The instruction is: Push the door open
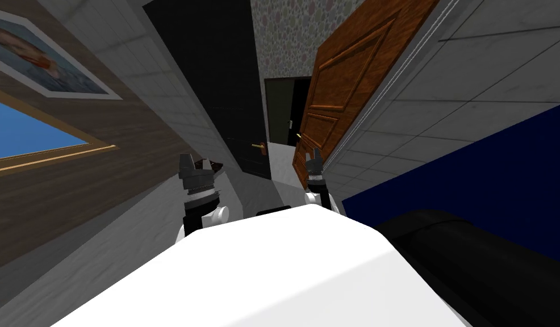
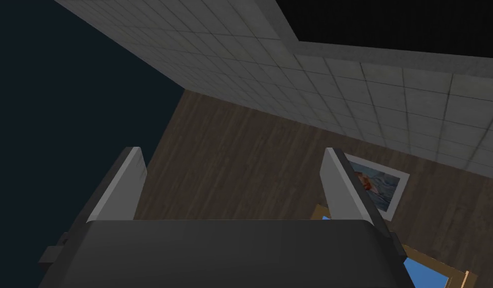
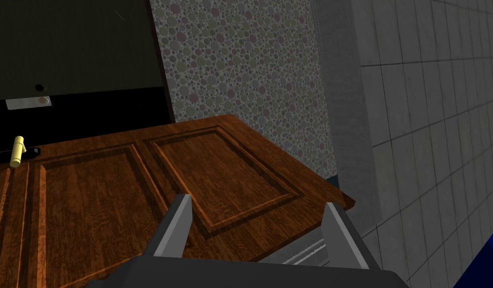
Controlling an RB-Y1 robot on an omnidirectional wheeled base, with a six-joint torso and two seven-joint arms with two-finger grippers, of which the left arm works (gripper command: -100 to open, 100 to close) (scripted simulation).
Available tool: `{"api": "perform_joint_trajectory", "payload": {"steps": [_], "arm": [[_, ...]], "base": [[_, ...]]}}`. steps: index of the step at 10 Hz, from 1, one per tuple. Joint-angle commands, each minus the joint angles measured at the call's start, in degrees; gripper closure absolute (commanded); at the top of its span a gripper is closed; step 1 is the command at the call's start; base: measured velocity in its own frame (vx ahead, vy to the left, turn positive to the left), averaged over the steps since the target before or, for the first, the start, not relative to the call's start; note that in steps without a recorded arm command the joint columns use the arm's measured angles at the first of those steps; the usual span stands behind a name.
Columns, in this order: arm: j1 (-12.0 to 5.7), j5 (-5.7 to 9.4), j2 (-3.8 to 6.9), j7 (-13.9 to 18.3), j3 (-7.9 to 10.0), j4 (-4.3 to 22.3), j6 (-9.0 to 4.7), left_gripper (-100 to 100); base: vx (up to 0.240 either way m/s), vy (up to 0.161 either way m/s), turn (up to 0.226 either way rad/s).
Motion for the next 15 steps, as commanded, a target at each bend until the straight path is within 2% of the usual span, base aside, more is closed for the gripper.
{"api": "perform_joint_trajectory", "payload": {"steps": [1, 2, 3, 7, 8, 11, 12, 13, 14, 15], "arm": [[-1.39, -0.01, 0.3, -0.14, 0.09, 2.59, 0.18, -100], [-2.45, 0.08, 0.57, -0.14, 0.33, 4.35, 0.41, -100], [-2.45, 0.08, 0.57, -0.14, 0.33, 4.35, 0.41, -100], [-7.17, 0.44, 1.58, -0.13, 1.38, 11.71, 1.43, -100], [-7.17, 0.44, 1.58, -0.13, 1.38, 12.2, 1.43, -100], [-11.25, 0.76, 2.16, -0.13, 2.29, 18.18, 2.31, -100], [-11.25, 0.76, 2.16, -0.13, 2.29, 19.0, 2.31, -100], [-12.7, 0.87, 2.28, -0.13, 2.61, 20.88, 2.62, -100], [-12.7, 0.87, 2.28, -0.13, 2.61, 21.41, 2.62, -100], [-14.15, 0.98, 2.41, -0.13, 2.93, 23.41, 2.93, -100]], "base": [[0.077, 0.078, -0.152], [0.072, 0.094, -0.128], [0.046, 0.071, -0.036], [0.055, 0.081, -0.149], [0.058, 0.072, -0.048], [0.055, 0.079, -0.164], [0.055, 0.092, -0.063], [0.038, 0.081, -0.089], [0.031, 0.055, -0.082], [0.047, 0.056, -0.145]]}}
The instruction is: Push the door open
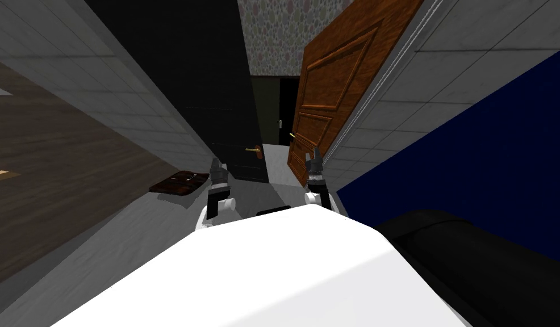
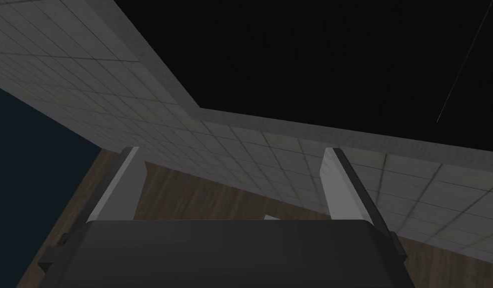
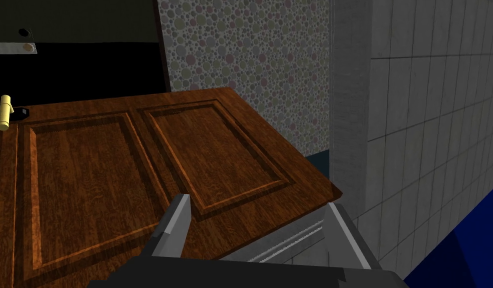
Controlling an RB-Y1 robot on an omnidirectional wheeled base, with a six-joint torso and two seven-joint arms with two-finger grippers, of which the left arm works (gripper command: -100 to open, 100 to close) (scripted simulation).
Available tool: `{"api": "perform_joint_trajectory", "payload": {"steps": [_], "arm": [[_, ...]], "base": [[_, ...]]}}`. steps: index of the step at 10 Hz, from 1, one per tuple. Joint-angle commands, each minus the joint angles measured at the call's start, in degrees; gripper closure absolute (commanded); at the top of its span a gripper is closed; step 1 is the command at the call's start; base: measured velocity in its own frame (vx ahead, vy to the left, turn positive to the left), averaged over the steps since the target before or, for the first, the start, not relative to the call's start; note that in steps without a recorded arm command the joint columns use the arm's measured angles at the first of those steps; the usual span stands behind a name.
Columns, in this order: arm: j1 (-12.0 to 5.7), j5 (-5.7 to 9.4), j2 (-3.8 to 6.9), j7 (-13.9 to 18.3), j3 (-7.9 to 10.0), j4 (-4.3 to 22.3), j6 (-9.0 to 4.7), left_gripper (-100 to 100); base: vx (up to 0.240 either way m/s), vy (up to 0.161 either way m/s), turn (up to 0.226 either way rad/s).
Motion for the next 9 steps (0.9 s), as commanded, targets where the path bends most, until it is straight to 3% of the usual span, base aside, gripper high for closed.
{"api": "perform_joint_trajectory", "payload": {"steps": [1, 3, 4, 5, 8, 9], "arm": [[-1.15, -0.07, -0.24, -0.24, 0.09, 2.16, -0.04, -100], [-4.1, 0.16, -0.09, -0.24, 0.75, 5.97, 0.59, -100], [-4.1, 0.16, -0.09, -0.24, 0.75, 7.06, 0.59, -100], [-5.59, 0.27, -0.04, -0.24, 1.08, 9.29, 0.91, -100], [-7.08, 0.39, -0.03, -0.23, 1.41, 12.02, 1.24, -100], [-8.57, 0.5, -0.07, -0.23, 1.74, 14.5, 1.56, -100]], "base": [[0.035, 0.052, -0.059], [0.036, 0.074, -0.164], [0.038, 0.075, -0.07], [0.033, 0.068, -0.119], [0.033, 0.058, -0.09], [0.033, 0.072, -0.106]]}}
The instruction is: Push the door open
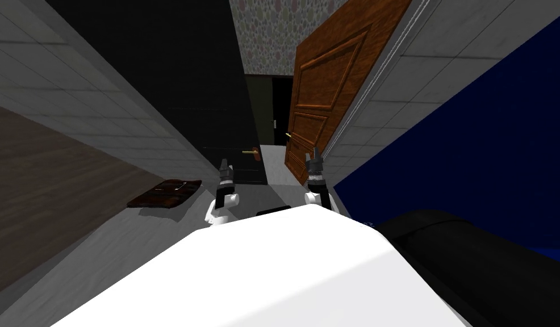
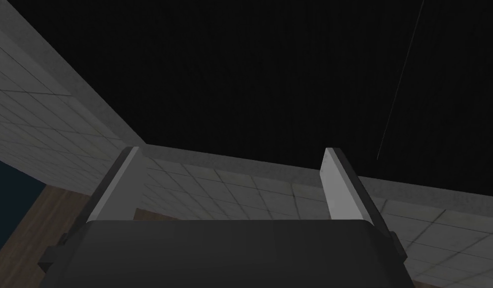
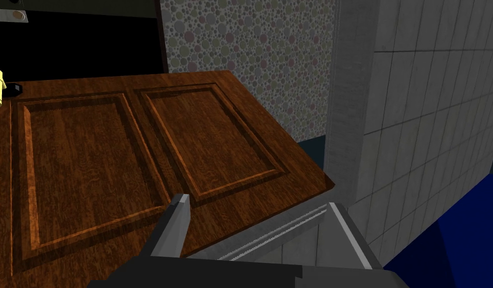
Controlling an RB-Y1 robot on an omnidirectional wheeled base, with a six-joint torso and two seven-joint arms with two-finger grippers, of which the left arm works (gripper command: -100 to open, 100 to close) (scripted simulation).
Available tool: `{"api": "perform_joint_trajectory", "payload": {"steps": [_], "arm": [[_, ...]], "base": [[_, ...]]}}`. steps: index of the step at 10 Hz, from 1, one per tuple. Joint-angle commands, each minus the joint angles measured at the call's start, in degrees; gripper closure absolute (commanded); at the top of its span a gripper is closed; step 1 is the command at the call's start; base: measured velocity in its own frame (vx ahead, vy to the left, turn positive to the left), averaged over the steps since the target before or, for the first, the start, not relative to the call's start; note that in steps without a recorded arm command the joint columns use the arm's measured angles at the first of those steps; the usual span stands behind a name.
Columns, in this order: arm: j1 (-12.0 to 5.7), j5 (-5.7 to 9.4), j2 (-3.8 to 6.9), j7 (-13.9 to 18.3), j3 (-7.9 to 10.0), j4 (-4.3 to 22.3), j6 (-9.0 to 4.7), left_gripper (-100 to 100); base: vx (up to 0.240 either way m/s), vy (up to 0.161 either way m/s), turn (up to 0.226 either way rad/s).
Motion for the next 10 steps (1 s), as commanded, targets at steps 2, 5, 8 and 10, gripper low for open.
{"api": "perform_joint_trajectory", "payload": {"steps": [2, 5, 8, 10], "arm": [[-1.98, 0.08, -0.32, -0.13, 0.34, 3.74, 0.4, -100], [-4.89, 0.3, -0.51, -0.13, 0.99, 8.58, 1.03, -100], [-7.72, 0.52, -0.79, -0.13, 1.62, 13.29, 1.64, -100], [-10.44, 0.73, -1.16, -0.12, 2.23, 17.37, 2.23, -100]], "base": [[0.045, 0.102, -0.146], [0.037, 0.085, -0.127], [0.032, 0.077, -0.124], [0.012, 0.101, -0.148]]}}
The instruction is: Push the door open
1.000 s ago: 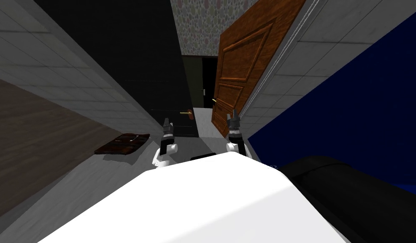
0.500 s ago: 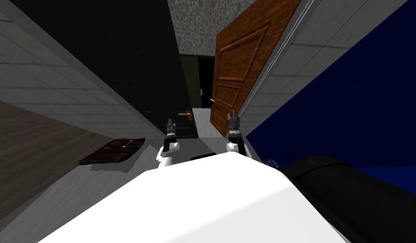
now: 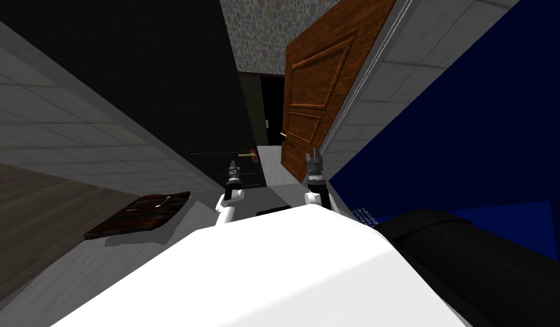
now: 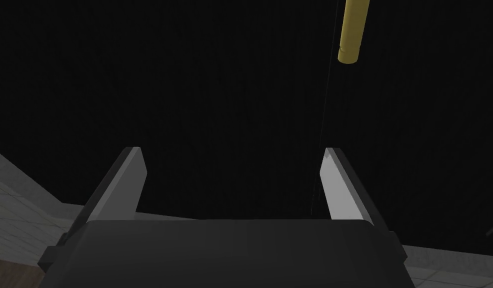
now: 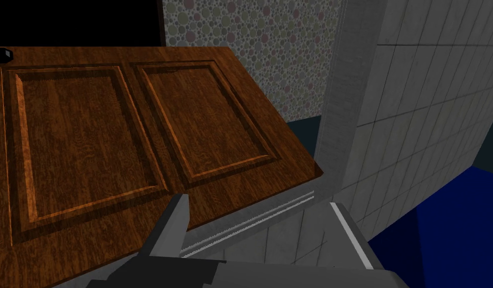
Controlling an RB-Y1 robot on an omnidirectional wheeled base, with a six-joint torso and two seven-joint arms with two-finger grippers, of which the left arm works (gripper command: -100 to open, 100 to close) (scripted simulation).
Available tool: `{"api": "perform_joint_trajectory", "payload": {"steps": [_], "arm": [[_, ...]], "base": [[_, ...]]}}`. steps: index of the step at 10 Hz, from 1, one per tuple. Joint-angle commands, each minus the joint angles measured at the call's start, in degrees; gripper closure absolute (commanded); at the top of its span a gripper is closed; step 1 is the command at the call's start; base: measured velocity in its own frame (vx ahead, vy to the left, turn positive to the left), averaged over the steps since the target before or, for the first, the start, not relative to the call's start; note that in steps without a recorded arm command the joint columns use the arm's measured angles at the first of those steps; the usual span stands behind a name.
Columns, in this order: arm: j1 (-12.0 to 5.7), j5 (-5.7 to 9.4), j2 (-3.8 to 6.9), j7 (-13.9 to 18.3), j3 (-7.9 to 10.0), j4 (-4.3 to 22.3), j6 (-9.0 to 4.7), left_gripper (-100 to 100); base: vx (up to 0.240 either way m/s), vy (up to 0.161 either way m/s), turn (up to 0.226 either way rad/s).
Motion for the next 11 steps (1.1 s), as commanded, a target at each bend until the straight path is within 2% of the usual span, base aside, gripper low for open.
{"api": "perform_joint_trajectory", "payload": {"steps": [1, 2, 4, 5, 11], "arm": [[-1.9, 0.18, -0.24, 0.09, 0.43, 2.86, 0.52, -100], [-1.9, 0.18, -0.24, 0.09, 0.43, 3.56, 0.52, -100], [-4.35, 0.37, -0.71, 0.1, 0.97, 7.39, 1.05, -100], [-4.35, 0.37, -0.71, 0.1, 0.97, 7.64, 1.05, -100], [-9.92, 0.81, -2.27, 0.1, 2.21, 16.91, 2.25, -100]], "base": [[0.033, 0.129, -0.181], [0.037, 0.088, -0.06], [0.025, 0.085, -0.124], [0.019, 0.068, -0.075], [0.015, 0.096, -0.116]]}}
